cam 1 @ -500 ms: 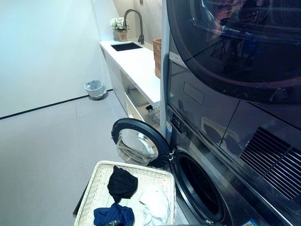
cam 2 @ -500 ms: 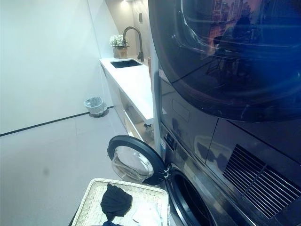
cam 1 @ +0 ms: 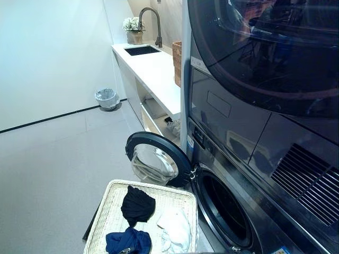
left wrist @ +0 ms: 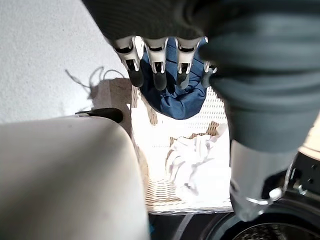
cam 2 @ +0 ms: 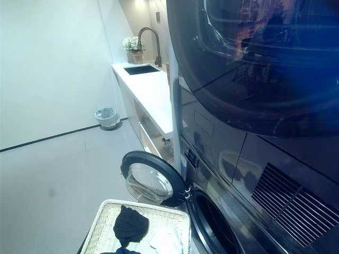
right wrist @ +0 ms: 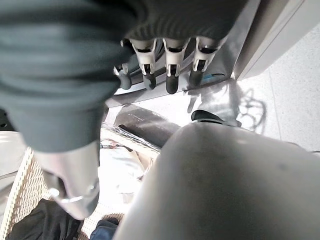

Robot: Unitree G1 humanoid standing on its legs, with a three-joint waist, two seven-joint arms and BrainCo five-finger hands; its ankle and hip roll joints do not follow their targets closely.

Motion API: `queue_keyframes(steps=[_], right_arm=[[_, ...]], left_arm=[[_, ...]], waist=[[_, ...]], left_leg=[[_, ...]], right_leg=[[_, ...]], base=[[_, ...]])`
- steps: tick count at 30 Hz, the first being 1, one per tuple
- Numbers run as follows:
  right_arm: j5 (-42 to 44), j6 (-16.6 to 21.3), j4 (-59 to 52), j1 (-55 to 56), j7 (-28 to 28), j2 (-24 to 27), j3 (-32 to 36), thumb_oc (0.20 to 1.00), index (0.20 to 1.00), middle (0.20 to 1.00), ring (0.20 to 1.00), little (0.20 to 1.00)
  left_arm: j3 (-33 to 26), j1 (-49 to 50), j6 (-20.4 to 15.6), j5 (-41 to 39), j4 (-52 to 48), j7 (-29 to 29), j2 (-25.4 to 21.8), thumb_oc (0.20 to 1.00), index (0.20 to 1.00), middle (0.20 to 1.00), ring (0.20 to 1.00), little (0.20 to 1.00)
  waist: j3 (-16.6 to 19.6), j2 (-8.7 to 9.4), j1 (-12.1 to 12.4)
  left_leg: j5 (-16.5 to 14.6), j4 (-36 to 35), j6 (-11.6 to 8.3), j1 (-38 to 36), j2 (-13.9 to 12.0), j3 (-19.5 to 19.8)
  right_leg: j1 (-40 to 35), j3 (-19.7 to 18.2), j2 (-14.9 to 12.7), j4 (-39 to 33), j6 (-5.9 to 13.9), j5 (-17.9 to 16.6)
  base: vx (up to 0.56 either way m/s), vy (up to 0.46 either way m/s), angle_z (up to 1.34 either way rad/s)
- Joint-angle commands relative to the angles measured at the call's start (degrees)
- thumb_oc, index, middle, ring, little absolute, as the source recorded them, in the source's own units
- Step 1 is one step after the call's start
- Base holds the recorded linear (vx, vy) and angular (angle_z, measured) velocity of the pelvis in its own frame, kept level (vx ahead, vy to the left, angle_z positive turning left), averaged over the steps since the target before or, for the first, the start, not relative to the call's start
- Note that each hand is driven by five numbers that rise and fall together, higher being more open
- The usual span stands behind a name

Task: Put the clothes into the washing machine.

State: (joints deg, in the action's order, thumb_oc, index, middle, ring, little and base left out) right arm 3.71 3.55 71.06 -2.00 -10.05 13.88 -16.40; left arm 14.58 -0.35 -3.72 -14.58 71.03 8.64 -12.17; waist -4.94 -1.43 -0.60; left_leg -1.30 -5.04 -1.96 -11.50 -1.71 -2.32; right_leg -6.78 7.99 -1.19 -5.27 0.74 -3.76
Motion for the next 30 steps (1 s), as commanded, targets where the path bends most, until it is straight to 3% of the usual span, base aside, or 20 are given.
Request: queue_keyframes(steps=[1,3,8,9,13,15,16,17,27,30], right_arm=[[-1.14,2.38,0.99,-3.80,0.29,-0.34,-1.28,1.000,1.000,1.000,1.000,1.000],[-1.17,2.50,0.94,-3.71,0.39,-0.35,-1.28,1.000,1.000,1.000,1.000,1.000],[-1.44,3.19,0.55,-3.55,0.41,-0.12,-1.94,1.000,1.000,1.000,1.000,1.000],[-1.44,3.19,0.55,-3.55,0.41,-0.12,-1.94,1.000,1.000,1.000,1.000,1.000],[-0.08,3.72,-1.11,-5.06,1.05,1.26,-3.81,1.000,1.000,1.000,1.000,1.000],[-0.08,3.72,-1.11,-5.06,1.05,1.26,-3.81,1.000,1.000,1.000,1.000,1.000],[0.92,4.57,-2.49,-6.85,1.83,2.35,-5.30,1.000,1.000,1.000,1.000,1.000],[1.29,5.02,-2.84,-7.82,2.09,2.77,-5.85,1.000,1.000,1.000,1.000,1.000],[4.76,6.99,-5.23,-16.48,5.61,4.25,-9.36,1.000,1.000,1.000,1.000,1.000],[5.87,7.04,-5.78,-18.64,6.07,3.95,-10.22,1.000,1.000,1.000,1.000,1.000]], left_arm=[[-0.25,-3.31,-2.29,-0.84,0.76,-1.57,1.06,1.000,1.000,1.000,1.000,1.000],[-0.35,-3.25,-2.90,-0.64,0.72,-2.72,0.97,1.000,1.000,1.000,1.000,1.000],[-1.24,-3.72,-5.10,2.87,0.52,-14.44,0.21,1.000,1.000,1.000,1.000,1.000],[-1.24,-3.72,-5.10,2.87,0.52,-14.44,0.21,1.000,1.000,1.000,1.000,1.000],[-1.38,-7.12,-5.30,5.04,-0.26,-26.21,-1.60,1.000,1.000,1.000,1.000,1.000],[-1.38,-7.12,-5.30,5.04,-0.26,-26.21,-1.60,1.000,1.000,1.000,1.000,1.000],[-0.54,-10.58,-5.95,4.89,-0.89,-31.80,-2.51,1.000,1.000,1.000,1.000,1.000],[-0.09,-12.02,-6.52,5.27,-1.03,-33.78,-2.87,1.000,1.000,1.000,1.000,1.000],[2.73,-23.82,-5.91,7.41,-1.04,-47.99,-5.41,1.000,1.000,1.000,1.000,1.000],[2.37,-27.00,-4.96,7.12,-1.03,-49.38,-7.41,1.000,1.000,1.000,1.000,1.000]], waist=[[-2.18,2.13,0.14],[-2.21,2.15,0.16],[-2.66,2.26,-0.01],[-2.66,2.26,-0.01],[-4.95,2.29,-0.46],[-4.95,2.29,-0.46],[-7.62,2.13,-1.12],[-8.93,2.18,-1.34],[-20.00,3.80,-2.53],[-21.97,4.67,-2.70]], left_leg=[[-0.97,0.35,1.39,1.94,3.51,-0.90],[-0.95,0.36,1.41,1.99,3.54,-0.87],[-0.83,0.74,1.28,2.48,3.51,-1.33],[-0.83,0.74,1.28,2.48,3.51,-1.33],[-0.11,1.45,1.19,4.66,3.33,-1.92],[-0.11,1.45,1.19,4.66,3.33,-1.92],[-0.04,1.70,1.25,6.24,3.21,-2.29],[0.16,2.13,1.28,7.31,3.19,-2.47],[-0.17,9.56,1.90,18.01,4.17,-2.62],[-0.54,11.27,1.86,20.46,4.20,-2.77]], right_leg=[[-1.34,-2.29,-1.21,2.27,4.68,3.22],[-1.30,-2.32,-1.23,2.23,4.73,3.15],[-0.80,-2.65,-1.36,2.15,4.87,2.82],[-0.80,-2.65,-1.36,2.15,4.87,2.82],[1.74,-3.38,-1.66,2.70,4.93,2.08],[1.74,-3.38,-1.66,2.70,4.93,2.08],[4.08,-4.22,-1.90,3.06,5.08,1.67],[5.36,-4.58,-2.04,3.40,5.07,1.30],[15.71,-8.67,-2.81,6.62,5.38,-1.62],[17.96,-9.33,-2.77,6.87,5.42,-2.38]], base=[[0.03,0.006,0.00],[0.04,0.009,0.00],[0.06,0.022,0.00],[0.00,0.000,0.00],[-0.01,0.039,-0.05],[-0.05,0.040,-0.03],[-0.16,0.082,0.00],[-0.21,0.094,-0.11],[-0.10,0.048,-0.15],[-0.08,0.004,-0.19]])
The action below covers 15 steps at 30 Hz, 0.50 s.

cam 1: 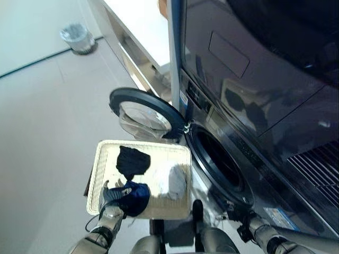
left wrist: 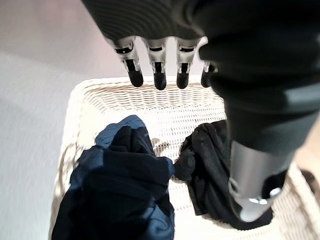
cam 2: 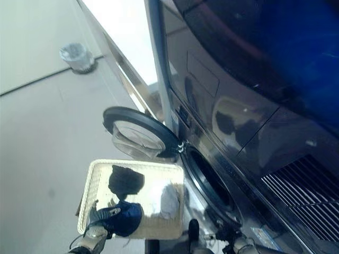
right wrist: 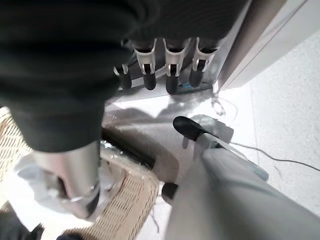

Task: Put the clothes into the washing machine.

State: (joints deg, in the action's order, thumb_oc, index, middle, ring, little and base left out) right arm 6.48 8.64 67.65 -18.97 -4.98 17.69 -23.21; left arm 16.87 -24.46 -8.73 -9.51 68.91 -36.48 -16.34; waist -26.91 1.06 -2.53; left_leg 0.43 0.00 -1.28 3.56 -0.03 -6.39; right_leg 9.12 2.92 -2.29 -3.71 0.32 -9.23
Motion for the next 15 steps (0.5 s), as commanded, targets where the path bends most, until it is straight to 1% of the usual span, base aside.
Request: queue_keyframes(steps=[1,3,4,5,9,10,11,12,15], right_arm=[[3.46,1.96,-2.55,-2.68,0.98,0.00,-3.86,1.000,1.000,1.000,1.000,1.000],[3.81,1.92,-2.86,-4.12,0.86,-0.40,-4.67,1.000,1.000,1.000,1.000,1.000],[4.36,1.91,-3.56,-5.29,0.80,-0.71,-5.53,1.000,1.000,1.000,1.000,1.000],[4.78,1.78,-4.01,-5.79,0.82,-0.90,-6.07,1.000,1.000,1.000,1.000,1.000],[6.11,1.39,-5.54,-6.76,1.19,-1.11,-7.13,1.000,1.000,1.000,1.000,1.000],[6.92,0.91,-7.01,-7.23,1.53,-1.13,-7.82,1.000,1.000,1.000,1.000,1.000],[7.07,0.84,-7.14,-7.31,1.55,-1.14,-7.89,1.000,1.000,1.000,1.000,1.000],[7.59,0.71,-7.83,-7.67,1.85,-1.19,-8.40,1.000,1.000,1.000,1.000,1.000],[8.34,0.50,-8.72,-8.03,2.00,-0.91,-9.01,1.000,1.000,1.000,1.000,1.000]], left_arm=[[-0.17,-4.37,0.30,1.80,1.41,-4.67,-4.02,1.000,1.000,1.000,1.000,1.000],[-0.67,-6.75,0.65,1.53,2.17,-5.33,-5.18,1.000,1.000,1.000,1.000,1.000],[-1.55,-9.14,1.22,0.92,2.72,-5.16,-6.69,1.000,1.000,1.000,1.000,1.000],[-1.86,-10.39,1.57,0.54,3.06,-4.97,-7.56,1.000,1.000,1.000,1.000,1.000],[-2.43,-13.17,2.72,0.11,3.26,-5.20,-9.29,1.000,1.000,1.000,1.000,1.000],[-2.60,-15.13,3.47,-0.72,3.61,-5.68,-10.37,1.000,1.000,1.000,1.000,1.000],[-2.59,-15.43,3.59,-0.71,3.70,-5.77,-10.52,1.000,1.000,1.000,1.000,1.000],[-2.60,-17.04,3.92,-1.09,3.96,-6.29,-11.30,1.000,1.000,1.000,1.000,1.000],[-2.33,-19.23,4.67,-0.78,4.10,-7.37,-12.48,1.000,1.000,1.000,1.000,1.000]], waist=[[-0.78,2.64,-0.85],[-1.96,3.60,-0.94],[-2.87,4.59,-1.08],[-2.88,5.05,-1.23],[-2.88,5.92,-1.74],[-2.88,6.46,-2.31],[-2.88,6.52,-2.38],[-2.88,6.88,-2.80],[-2.88,7.12,-3.41]], left_leg=[[-2.37,6.98,1.16,6.52,2.51,1.16],[-2.69,8.71,0.94,8.48,2.52,1.07],[-3.21,10.56,0.79,10.91,2.60,1.15],[-3.39,11.36,0.69,12.44,2.56,1.19],[-3.70,12.98,0.44,16.15,2.52,1.19],[-3.75,14.09,0.23,18.92,2.49,1.29],[-3.76,14.23,0.21,19.25,2.49,1.31],[-3.73,15.06,0.07,21.45,2.52,1.39],[-3.69,16.20,-0.17,24.28,2.38,1.45]], right_leg=[[3.10,-4.48,-1.63,5.56,5.80,2.83],[4.79,-4.65,-1.65,6.00,5.79,2.38],[6.99,-4.80,-1.59,6.65,5.84,2.07],[8.47,-4.82,-1.58,7.03,5.86,1.93],[12.24,-4.92,-1.47,8.14,5.91,1.74],[15.22,-4.93,-1.41,9.16,5.92,1.60],[15.57,-4.93,-1.38,9.29,5.92,1.58],[17.86,-4.91,-1.44,10.05,5.90,1.46],[20.73,-4.87,-1.39,11.08,5.83,1.38]], base=[[-0.06,-0.020,-0.11],[-0.06,-0.031,-0.11],[-0.05,-0.039,-0.08],[-0.04,-0.041,-0.08],[-0.03,0.001,-0.09],[-0.03,0.019,-0.18],[-0.04,0.032,-0.13],[0.00,0.000,0.00],[-0.01,0.021,0.00]])
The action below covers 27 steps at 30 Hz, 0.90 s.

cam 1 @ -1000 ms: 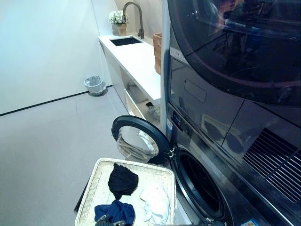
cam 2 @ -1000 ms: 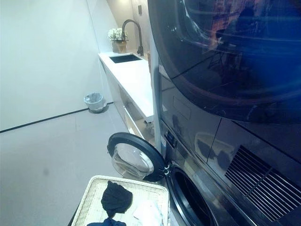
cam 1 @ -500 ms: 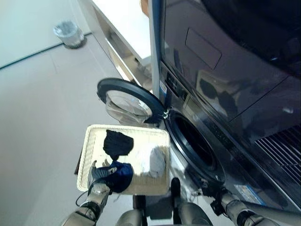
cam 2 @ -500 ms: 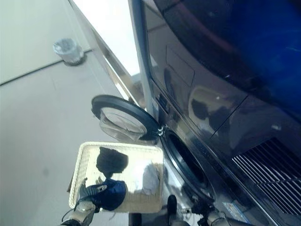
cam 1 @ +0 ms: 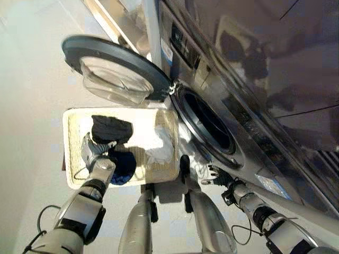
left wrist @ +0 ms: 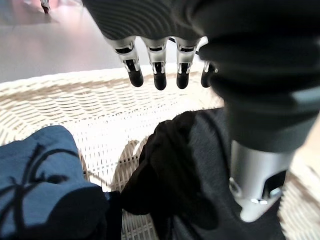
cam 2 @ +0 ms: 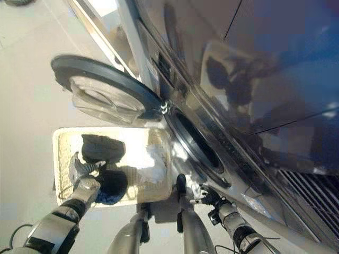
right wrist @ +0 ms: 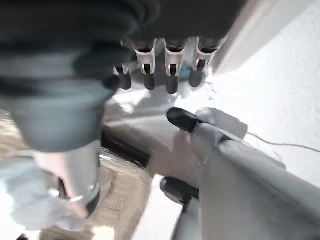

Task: Put the clothes into the washing machine.

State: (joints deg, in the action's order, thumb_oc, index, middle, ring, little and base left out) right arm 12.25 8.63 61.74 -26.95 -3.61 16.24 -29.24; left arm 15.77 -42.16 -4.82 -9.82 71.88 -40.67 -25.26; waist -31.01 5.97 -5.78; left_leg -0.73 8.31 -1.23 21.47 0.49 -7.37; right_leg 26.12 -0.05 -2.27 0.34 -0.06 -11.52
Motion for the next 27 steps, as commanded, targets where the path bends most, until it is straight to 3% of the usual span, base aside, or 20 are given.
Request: queue_keyframes(steps=[1,7,16,23,24,26,27], right_arm=[[2.57,0.50,-2.81,-0.04,0.62,0.55,-2.97,1.000,1.000,1.000,1.000,1.000],[5.59,1.30,-4.90,0.22,1.54,1.38,-4.39,1.000,1.000,1.000,1.000,1.000],[10.15,2.03,-9.65,0.65,2.26,2.18,-5.03,1.000,1.000,1.000,1.000,1.000],[13.01,2.83,-13.53,1.69,2.96,3.44,-4.98,1.000,1.000,1.000,1.000,1.000],[13.67,3.03,-14.33,1.87,3.39,3.54,-5.13,1.000,1.000,1.000,1.000,1.000],[14.55,3.61,-14.67,2.56,3.12,3.61,-4.88,1.000,1.000,1.000,1.000,1.000],[14.55,3.61,-14.67,2.56,3.12,3.61,-4.88,1.000,1.000,1.000,1.000,1.000]], left_arm=[[-1.23,-1.53,0.75,-0.47,1.13,-3.19,-3.57,1.000,1.000,1.000,1.000,1.000],[-1.40,-7.97,1.83,-1.98,1.05,-8.73,-6.61,1.000,1.000,1.000,1.000,1.000],[1.40,-14.68,6.72,-0.58,1.88,-8.48,-9.12,1.000,1.000,1.000,1.000,1.000],[3.44,-17.74,6.45,-1.83,1.22,-6.81,-10.83,1.000,1.000,1.000,1.000,1.000],[3.02,-18.20,2.48,-5.41,-0.59,-6.21,-11.11,0.200,0.200,0.200,0.200,0.200],[1.65,-18.58,-4.77,-12.10,-2.95,-4.51,-11.20,0.200,0.200,0.200,0.200,0.200],[1.65,-18.58,-4.77,-12.10,-2.95,-4.51,-11.20,0.200,0.200,0.200,0.200,0.200]], waist=[[1.22,2.21,-0.16],[1.22,2.84,-2.11],[1.22,3.62,-4.47],[1.22,4.38,-5.27],[1.22,4.79,-5.38],[1.22,5.18,-5.50],[1.22,5.18,-5.50]], left_leg=[[-2.53,7.89,-0.22,6.36,1.86,2.43],[-3.62,12.31,-0.51,14.53,1.94,2.65],[-5.63,19.08,-0.65,24.50,1.65,3.73],[-8.89,25.43,-0.74,30.92,1.19,5.36],[-9.38,26.41,-0.70,32.30,1.18,5.74],[-9.84,27.21,-0.70,33.33,1.07,6.12],[-9.84,27.21,-0.70,33.33,1.07,6.12]], right_leg=[[3.73,-1.90,-1.41,7.03,6.21,3.67],[11.48,-1.81,-1.38,9.47,5.94,3.32],[21.30,-2.22,-1.25,12.93,5.91,2.53],[26.85,-2.26,-0.93,15.39,5.91,2.68],[28.04,-2.24,-0.83,15.81,5.83,2.59],[28.83,-2.13,-0.60,16.20,5.75,2.57],[28.83,-2.13,-0.60,16.20,5.75,2.57]], base=[[0.00,0.000,0.00],[0.00,0.019,-0.02],[0.00,-0.006,-0.01],[0.00,-0.035,-0.03],[-0.02,-0.060,0.03],[-0.02,-0.082,0.03],[-0.01,-0.072,0.02]])
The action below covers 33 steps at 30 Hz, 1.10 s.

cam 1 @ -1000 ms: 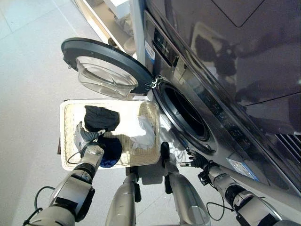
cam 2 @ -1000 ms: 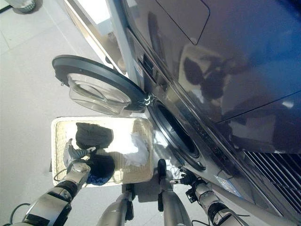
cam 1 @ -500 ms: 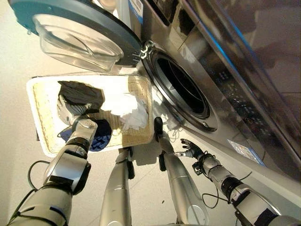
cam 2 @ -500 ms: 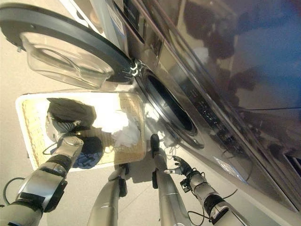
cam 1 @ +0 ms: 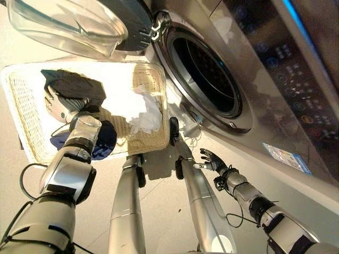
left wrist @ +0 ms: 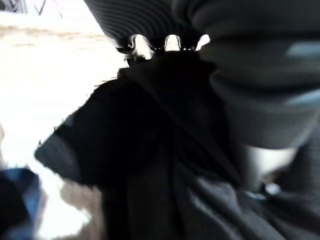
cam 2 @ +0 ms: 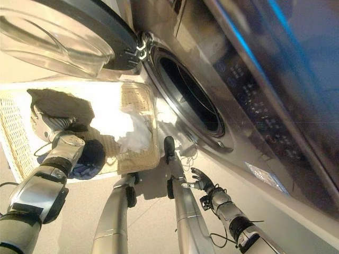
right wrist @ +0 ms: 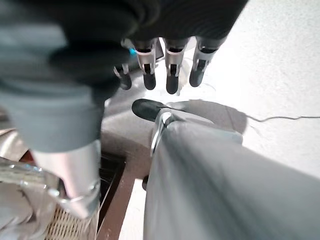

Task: Put the clothes into the washing machine.

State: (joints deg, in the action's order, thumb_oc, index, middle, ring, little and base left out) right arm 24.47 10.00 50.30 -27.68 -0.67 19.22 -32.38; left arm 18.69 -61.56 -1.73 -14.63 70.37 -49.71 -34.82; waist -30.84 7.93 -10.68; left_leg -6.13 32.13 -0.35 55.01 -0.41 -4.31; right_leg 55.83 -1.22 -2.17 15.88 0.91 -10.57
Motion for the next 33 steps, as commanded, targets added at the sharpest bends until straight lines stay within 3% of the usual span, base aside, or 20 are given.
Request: queue_keyframes(steps=[1,2,4,7,8,10,19,21,22,23,25,26,27,28,29,31,32,33], right_arm=[[2.22,2.57,-3.36,3.74,0.06,0.48,-1.69,1.000,1.000,1.000,1.000,1.000],[1.43,3.33,-3.79,4.90,-0.21,0.28,-1.57,1.000,1.000,1.000,1.000,1.000],[1.18,3.69,-4.79,5.71,-0.18,0.23,-1.51,1.000,1.000,1.000,1.000,1.000],[0.88,3.18,-5.88,5.56,0.08,0.15,-1.08,1.000,1.000,1.000,1.000,1.000],[0.73,3.58,-6.49,5.30,0.19,0.24,-0.73,1.000,1.000,1.000,1.000,1.000],[0.81,3.54,-6.70,5.23,0.38,0.25,-0.58,1.000,1.000,1.000,1.000,1.000],[1.29,5.25,-12.49,5.54,4.39,1.08,2.85,1.000,1.000,1.000,1.000,1.000],[1.10,5.87,-14.42,5.19,5.10,1.55,4.00,1.000,1.000,1.000,1.000,1.000],[1.10,5.87,-14.42,5.19,5.10,1.55,4.00,1.000,1.000,1.000,1.000,1.000],[1.49,6.27,-17.94,4.99,6.11,2.80,5.91,1.000,1.000,1.000,1.000,1.000],[1.20,6.63,-18.71,4.81,6.49,3.07,6.43,1.000,1.000,1.000,1.000,1.000],[0.68,6.99,-21.47,4.59,7.76,3.26,7.67,1.000,1.000,1.000,1.000,1.000],[0.42,7.03,-22.58,4.05,7.94,3.22,8.45,1.000,1.000,1.000,1.000,1.000],[-0.25,6.92,-24.71,3.50,7.89,2.87,9.82,1.000,1.000,1.000,1.000,1.000],[-0.25,6.92,-24.71,3.50,7.89,2.87,9.82,1.000,1.000,1.000,1.000,1.000],[-2.08,6.35,-27.79,2.65,7.03,2.43,11.16,1.000,1.000,1.000,1.000,1.000],[-2.51,5.99,-28.40,2.13,6.85,2.45,11.44,1.000,1.000,1.000,1.000,1.000],[-3.69,5.55,-29.64,1.30,6.25,2.48,11.59,1.000,1.000,1.000,1.000,1.000]], left_arm=[[-2.08,0.86,-10.10,-8.66,-2.43,5.54,-1.36,0.200,0.200,0.200,0.200,0.200],[-3.23,1.22,-13.06,-10.07,-5.86,5.32,-0.86,0.200,0.200,0.200,0.200,0.200],[-3.54,2.00,-15.07,-9.50,-9.17,4.37,0.16,0.200,0.200,0.200,0.200,0.200],[-3.69,3.21,-15.21,-8.95,-11.58,3.20,0.91,0.200,0.200,0.200,0.200,0.200],[-3.59,4.24,-14.37,-5.67,-12.77,1.52,0.98,0.200,0.200,0.200,0.200,0.200],[-3.32,4.77,-14.02,-5.22,-13.26,1.20,1.03,0.200,0.200,0.200,0.200,0.200],[-4.62,16.06,-9.34,2.45,-22.22,-3.22,1.34,0.200,0.200,0.200,0.200,0.200],[-3.93,19.20,-6.39,9.44,-23.92,-4.64,1.17,0.200,0.200,0.200,0.200,0.200],[-3.93,19.20,-6.39,9.44,-23.92,-4.64,1.17,0.200,0.200,0.200,0.200,0.200],[-3.70,23.34,-5.91,10.92,-26.95,-3.39,1.16,0.200,0.200,0.200,0.200,0.200],[-3.94,24.38,-6.37,10.76,-27.81,-2.84,1.40,0.200,0.200,0.200,0.200,0.200],[-4.57,28.72,-10.90,9.36,-30.99,1.84,3.11,0.200,0.200,0.200,0.200,0.200],[-4.77,30.11,-12.31,8.64,-32.61,4.57,3.79,0.200,0.200,0.200,0.200,0.200],[-5.08,33.04,-16.32,5.73,-36.22,10.96,5.21,0.200,0.200,0.200,0.200,0.200],[-5.08,33.04,-16.32,5.73,-36.22,10.96,5.21,0.200,0.200,0.200,0.200,0.200],[-4.43,36.65,-21.28,0.55,-41.37,20.99,7.10,0.200,0.200,0.200,0.200,0.200],[-4.18,37.00,-21.70,-0.58,-42.59,22.77,7.38,0.200,0.200,0.200,0.200,0.200],[-3.43,38.02,-23.60,-4.80,-44.89,28.82,8.09,0.200,0.200,0.200,0.200,0.200]], waist=[[1.04,3.38,-0.65],[1.04,3.58,-0.56],[1.04,3.60,-0.34],[1.04,3.33,0.14],[1.04,2.89,0.73],[1.04,2.66,1.02],[1.04,-1.50,5.74],[1.04,-2.62,7.17],[1.04,-2.62,7.17],[1.04,-4.26,8.91],[1.04,-4.72,9.19],[1.04,-5.84,10.17],[1.04,-6.31,10.48],[1.04,-7.01,10.97],[1.04,-7.01,10.97],[1.04,-7.90,11.44],[1.04,-8.14,11.53],[1.04,-8.65,11.65]], left_leg=[[-4.68,3.64,-1.56,-0.02,1.95,3.24],[-4.66,3.14,-1.53,-0.40,2.08,3.56],[-3.93,1.54,-1.69,-1.72,2.22,3.83],[-2.72,-0.97,-2.01,-3.70,2.35,3.89],[-1.23,-3.92,-2.24,-6.03,2.37,3.90],[-0.65,-4.87,-2.39,-6.85,2.30,3.91],[3.87,-12.43,-3.24,-14.44,2.31,5.23],[5.04,-14.11,-3.59,-16.44,1.91,5.50],[5.04,-14.11,-3.59,-16.44,1.91,5.50],[6.47,-15.98,-4.09,-18.70,1.49,6.00],[7.28,-16.72,-4.17,-18.92,1.48,6.26],[7.44,-17.76,-4.37,-20.67,1.25,6.70],[8.25,-18.62,-4.40,-20.89,1.09,6.79],[8.93,-19.90,-4.45,-21.72,0.77,6.76],[8.93,-19.90,-4.45,-21.72,0.77,6.76],[9.59,-21.86,-4.50,-22.83,0.59,6.81],[10.24,-22.57,-4.54,-22.70,0.50,6.78],[10.86,-23.75,-4.60,-23.23,0.34,6.60]], right_leg=[[-0.77,-0.89,-0.66,0.67,4.84,1.58],[-1.03,-0.79,-0.26,0.40,4.88,1.47],[-1.99,-0.62,0.14,-0.36,4.88,1.25],[-3.44,-0.37,0.56,-1.22,4.82,1.23],[-5.25,-0.18,0.93,-1.78,4.65,1.63],[-6.00,-0.15,1.03,-1.78,4.56,1.98],[-13.12,2.65,0.97,0.50,3.12,7.17],[-15.11,3.91,0.72,1.56,2.76,8.80],[-15.11,3.91,0.72,1.56,2.76,8.80],[-17.25,5.55,0.06,3.12,2.46,10.63],[-17.52,5.98,-0.13,2.95,2.45,10.40],[-19.15,6.82,-0.44,3.44,2.53,11.44],[-19.45,7.13,-0.49,2.98,2.58,11.03],[-20.29,7.59,-0.51,2.50,2.70,11.07],[-20.29,7.59,-0.51,2.50,2.70,11.07],[-21.43,8.02,-0.43,1.45,2.82,11.29],[-21.37,8.14,-0.36,0.84,2.83,10.76],[-21.80,8.30,-0.33,-0.05,2.91,10.37]], base=[[-0.03,-0.104,0.03],[-0.03,-0.117,0.05],[-0.04,-0.113,0.11],[-0.05,-0.086,0.07],[-0.08,-0.097,0.06],[-0.06,-0.055,0.10],[-0.07,-0.052,0.13],[-0.04,-0.025,0.13],[-0.05,-0.030,0.29],[-0.04,-0.026,0.31],[-0.01,-0.026,0.36],[0.01,-0.020,0.39],[0.02,-0.020,0.37],[-0.01,-0.001,0.25],[0.00,0.007,0.25],[0.01,0.030,0.20],[-0.01,0.063,0.04],[-0.03,0.104,0.04]])
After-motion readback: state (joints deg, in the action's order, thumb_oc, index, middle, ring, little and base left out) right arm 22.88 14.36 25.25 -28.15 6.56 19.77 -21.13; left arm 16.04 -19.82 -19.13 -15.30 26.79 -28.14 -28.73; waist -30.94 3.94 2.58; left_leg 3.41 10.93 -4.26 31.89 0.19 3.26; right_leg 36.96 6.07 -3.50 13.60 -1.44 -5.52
